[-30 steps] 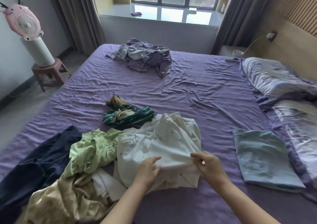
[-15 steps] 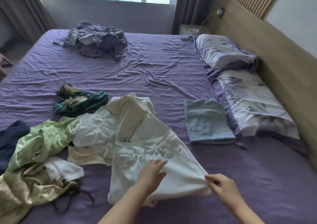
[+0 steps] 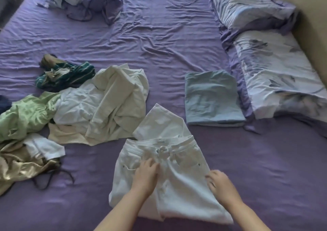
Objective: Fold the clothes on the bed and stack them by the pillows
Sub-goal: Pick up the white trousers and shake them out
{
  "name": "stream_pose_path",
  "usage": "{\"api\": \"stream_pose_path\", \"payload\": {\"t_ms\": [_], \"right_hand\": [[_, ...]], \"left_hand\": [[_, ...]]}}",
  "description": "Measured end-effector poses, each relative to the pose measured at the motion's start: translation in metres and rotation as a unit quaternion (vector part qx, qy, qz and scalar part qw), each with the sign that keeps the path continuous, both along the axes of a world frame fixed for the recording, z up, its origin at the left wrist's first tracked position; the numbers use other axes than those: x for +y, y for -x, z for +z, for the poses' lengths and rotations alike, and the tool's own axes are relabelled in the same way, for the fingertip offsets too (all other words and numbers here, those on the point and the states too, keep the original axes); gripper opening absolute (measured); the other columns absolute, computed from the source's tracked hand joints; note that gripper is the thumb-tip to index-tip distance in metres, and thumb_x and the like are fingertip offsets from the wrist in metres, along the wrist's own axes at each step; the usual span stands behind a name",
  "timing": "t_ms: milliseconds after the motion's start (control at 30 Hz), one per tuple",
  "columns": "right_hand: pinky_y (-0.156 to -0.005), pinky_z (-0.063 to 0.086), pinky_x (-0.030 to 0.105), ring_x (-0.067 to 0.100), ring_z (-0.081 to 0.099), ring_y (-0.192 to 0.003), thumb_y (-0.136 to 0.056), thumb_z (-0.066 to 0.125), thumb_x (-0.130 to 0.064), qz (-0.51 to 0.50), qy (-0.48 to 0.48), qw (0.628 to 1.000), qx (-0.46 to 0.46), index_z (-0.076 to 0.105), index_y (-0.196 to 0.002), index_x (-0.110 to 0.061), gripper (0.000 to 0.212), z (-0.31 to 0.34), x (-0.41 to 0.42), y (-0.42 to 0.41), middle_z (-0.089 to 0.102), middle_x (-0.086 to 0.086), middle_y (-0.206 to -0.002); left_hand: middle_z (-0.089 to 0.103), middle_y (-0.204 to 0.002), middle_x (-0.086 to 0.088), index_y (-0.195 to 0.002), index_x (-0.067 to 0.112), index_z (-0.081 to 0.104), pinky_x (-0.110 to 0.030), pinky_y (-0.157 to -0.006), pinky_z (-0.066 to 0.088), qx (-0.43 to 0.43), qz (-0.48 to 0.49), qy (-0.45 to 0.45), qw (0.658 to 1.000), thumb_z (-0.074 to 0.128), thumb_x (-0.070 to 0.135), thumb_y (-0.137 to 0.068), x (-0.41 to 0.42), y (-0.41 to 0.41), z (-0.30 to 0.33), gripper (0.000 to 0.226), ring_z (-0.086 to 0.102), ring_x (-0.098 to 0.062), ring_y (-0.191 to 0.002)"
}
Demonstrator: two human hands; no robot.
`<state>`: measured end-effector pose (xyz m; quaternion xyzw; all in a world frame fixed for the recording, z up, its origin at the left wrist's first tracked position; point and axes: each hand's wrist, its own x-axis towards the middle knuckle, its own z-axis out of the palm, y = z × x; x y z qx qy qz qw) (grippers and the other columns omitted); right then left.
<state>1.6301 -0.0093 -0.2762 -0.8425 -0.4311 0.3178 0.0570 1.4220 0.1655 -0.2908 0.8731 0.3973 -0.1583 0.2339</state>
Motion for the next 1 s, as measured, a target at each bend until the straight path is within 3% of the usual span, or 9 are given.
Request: {"api": "stream_pose_path", "payload": {"t_ms": [67,100,167,233,433,533,600,767,1000], "right_hand": [[-0.092,0.034,0.020,0.016,0.048,-0.114,-0.092,0.048,-0.015,0.065,-0.057,0.996,0.001,0.057,-0.124,-0.021,0.034,-0.004,0.042,0.006,0.052,-0.007,-0.126],[-0.092,0.034,0.020,0.016,0.047,-0.116,-0.091,0.049,-0.015,0.091,-0.090,0.992,0.002,0.056,-0.125,-0.020,0.035,-0.006,0.063,0.011,0.053,-0.007,-0.126],[-0.096,0.034,0.023,0.018,0.046,-0.122,-0.090,0.053,-0.017,0.139,-0.135,0.981,0.009,0.053,-0.130,-0.019,0.039,-0.010,0.101,0.019,0.053,-0.004,-0.131],[-0.102,0.032,0.026,0.015,0.041,-0.127,-0.090,0.055,-0.021,0.182,-0.159,0.970,0.010,0.048,-0.134,-0.020,0.044,-0.020,0.130,0.027,0.049,-0.005,-0.136],[-0.105,0.023,0.033,0.013,0.039,-0.131,-0.089,0.054,-0.029,0.203,-0.166,0.965,0.002,0.045,-0.136,-0.024,0.048,-0.059,0.163,0.035,0.046,-0.009,-0.142],[-0.088,0.046,0.044,0.028,0.064,-0.094,-0.064,0.082,-0.017,0.219,-0.215,0.952,-0.020,0.069,-0.105,-0.015,0.042,-0.064,0.161,0.032,0.070,0.007,-0.103],[-0.069,0.053,0.041,0.030,0.065,-0.068,-0.051,0.089,-0.011,0.185,-0.251,0.950,-0.023,0.071,-0.077,-0.013,0.032,-0.065,0.158,0.031,0.068,0.006,-0.073],[-0.073,0.047,0.041,0.033,0.060,-0.082,-0.075,0.069,-0.006,0.159,-0.232,0.959,0.045,0.066,-0.081,-0.007,0.007,-0.058,0.151,0.023,0.065,0.010,-0.082],[-0.065,0.048,0.039,0.029,0.062,-0.068,-0.068,0.081,-0.012,0.143,-0.262,0.953,0.053,0.069,-0.076,-0.012,0.014,-0.041,0.148,0.026,0.063,0.006,-0.070]], "left_hand": [[0.052,-0.127,-0.007,-0.121,0.020,0.060,-0.038,-0.088,0.046,-0.037,0.003,-0.077,0.996,0.061,0.012,-0.082,0.013,-0.007,-0.004,0.039,0.051,-0.032,-0.115],[0.049,-0.133,-0.007,-0.124,0.021,0.058,-0.040,-0.095,0.043,-0.038,0.011,-0.099,0.994,0.062,0.012,-0.082,0.021,-0.009,-0.005,0.043,0.048,-0.033,-0.120],[0.032,-0.149,-0.002,-0.139,0.026,0.041,-0.041,-0.111,0.025,0.009,0.009,-0.097,0.995,0.057,0.026,-0.089,0.039,-0.012,-0.007,0.052,0.029,-0.026,-0.137],[0.030,-0.149,0.006,-0.145,0.030,0.027,-0.039,-0.113,0.017,0.070,-0.023,-0.089,0.993,0.054,0.040,-0.091,0.059,-0.015,-0.012,0.061,0.023,-0.017,-0.139],[0.055,-0.115,-0.008,-0.123,0.018,0.057,-0.032,-0.085,0.040,0.040,-0.024,-0.018,0.999,0.059,0.028,-0.087,0.084,-0.022,-0.020,0.037,0.051,-0.026,-0.110],[0.056,-0.110,-0.011,-0.114,0.010,0.062,-0.035,-0.088,0.043,-0.005,0.027,0.074,0.997,0.065,0.032,-0.085,0.081,-0.024,-0.022,0.036,0.052,-0.025,-0.105],[0.059,-0.102,-0.011,-0.098,0.007,0.064,-0.038,-0.085,0.043,-0.012,0.061,0.116,0.991,0.065,0.038,-0.086,0.077,-0.026,-0.022,0.033,0.054,-0.025,-0.099],[0.061,-0.079,-0.014,-0.057,0.021,0.044,-0.032,-0.060,0.030,-0.027,0.140,0.144,0.979,0.061,0.031,-0.084,0.072,-0.034,-0.019,0.033,0.058,-0.028,-0.084],[0.054,-0.063,0.007,-0.071,0.019,0.065,-0.027,-0.057,0.035,-0.073,0.217,0.234,0.945,0.065,0.038,-0.083,0.075,-0.041,-0.013,0.023,0.049,-0.011,-0.063]]}}
